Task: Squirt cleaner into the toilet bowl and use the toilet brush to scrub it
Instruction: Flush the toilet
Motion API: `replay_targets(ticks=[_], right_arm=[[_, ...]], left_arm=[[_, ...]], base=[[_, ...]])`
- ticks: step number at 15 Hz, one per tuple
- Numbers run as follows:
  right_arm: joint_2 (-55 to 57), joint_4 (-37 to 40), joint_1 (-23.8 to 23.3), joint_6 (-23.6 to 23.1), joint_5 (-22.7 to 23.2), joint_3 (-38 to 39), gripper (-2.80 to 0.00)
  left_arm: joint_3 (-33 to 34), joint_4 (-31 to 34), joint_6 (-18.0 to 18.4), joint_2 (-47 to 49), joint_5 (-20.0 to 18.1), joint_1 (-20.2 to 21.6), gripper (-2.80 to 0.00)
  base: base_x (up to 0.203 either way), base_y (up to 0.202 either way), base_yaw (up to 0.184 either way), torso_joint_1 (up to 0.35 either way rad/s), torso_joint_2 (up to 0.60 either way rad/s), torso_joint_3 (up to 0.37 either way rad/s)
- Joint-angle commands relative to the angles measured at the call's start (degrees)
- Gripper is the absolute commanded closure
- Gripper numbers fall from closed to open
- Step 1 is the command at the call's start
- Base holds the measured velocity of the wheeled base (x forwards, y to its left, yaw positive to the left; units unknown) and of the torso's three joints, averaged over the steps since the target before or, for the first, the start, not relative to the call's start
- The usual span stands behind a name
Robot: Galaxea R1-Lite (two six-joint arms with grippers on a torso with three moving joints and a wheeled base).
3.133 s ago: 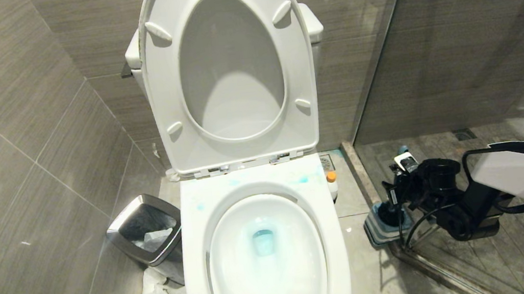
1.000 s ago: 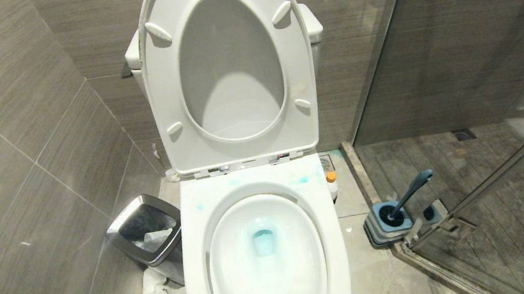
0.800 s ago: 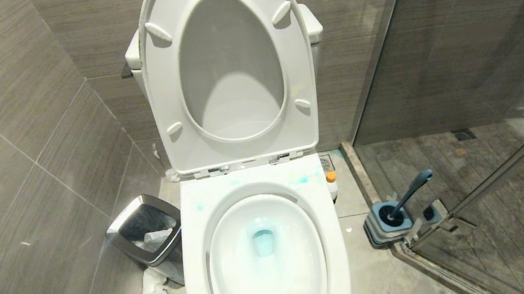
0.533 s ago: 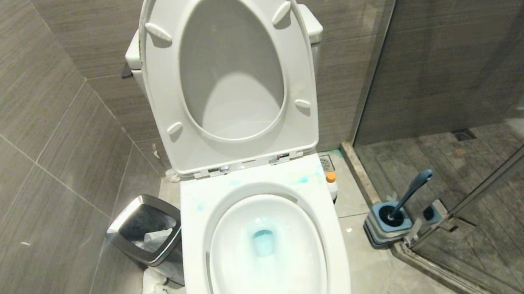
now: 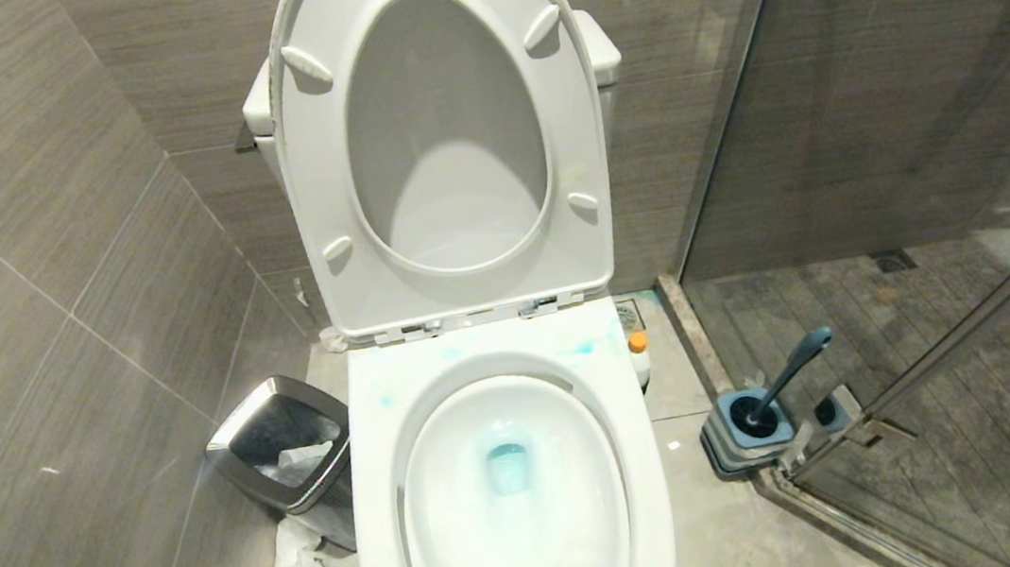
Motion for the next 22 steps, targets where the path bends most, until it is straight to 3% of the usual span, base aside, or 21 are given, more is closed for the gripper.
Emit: replay_targets(ticks=[1,2,5,9,11,14,19,22], right_arm=[[-3.03,-11.32,-0.03,2.47,1.08,7.24,0.00],[-3.01,-14.93,-0.04,4.83,2.92,9.04,0.00],[-3.00,-8.14,-0.04,11.08,6.60,8.99,0.00],[-3.00,-7.99,-0.04,11.64,7.10,8.86,0.00],[-3.00,-8.05,-0.04,11.64,7.10,8.86,0.00],[-3.00,-8.05,-0.04,11.64,7.10,8.86,0.00],[-3.00,-8.14,-0.04,11.64,7.10,8.86,0.00],[-3.00,-8.14,-0.04,11.64,7.10,8.86,0.00]], left_arm=[[0.00,0.00,0.11,0.05,0.00,0.01,0.00],[0.00,0.00,0.17,0.05,-0.06,0.01,0.00],[-0.08,0.00,0.81,0.05,-0.37,0.01,0.00],[0.00,-0.65,5.03,0.05,-1.59,0.01,0.00],[-0.88,-3.84,7.17,0.05,-4.11,0.00,0.00],[-8.47,-2.52,7.71,0.05,-9.13,0.01,0.00],[-24.60,8.44,7.69,0.05,-10.08,0.03,0.00],[-30.23,11.96,7.75,1.21,-10.03,0.10,0.00]], base=[[0.000,0.000,0.000,0.000,0.00,0.000],[0.000,0.000,0.000,0.000,0.00,0.000],[0.000,0.000,0.000,0.000,0.00,0.000],[0.000,0.000,0.000,0.000,0.00,0.000],[0.000,0.000,0.000,0.000,0.00,0.000],[0.000,0.000,0.000,0.000,0.00,0.000],[0.000,0.000,0.000,0.000,0.00,0.000],[0.000,0.000,0.000,0.000,0.00,0.000]])
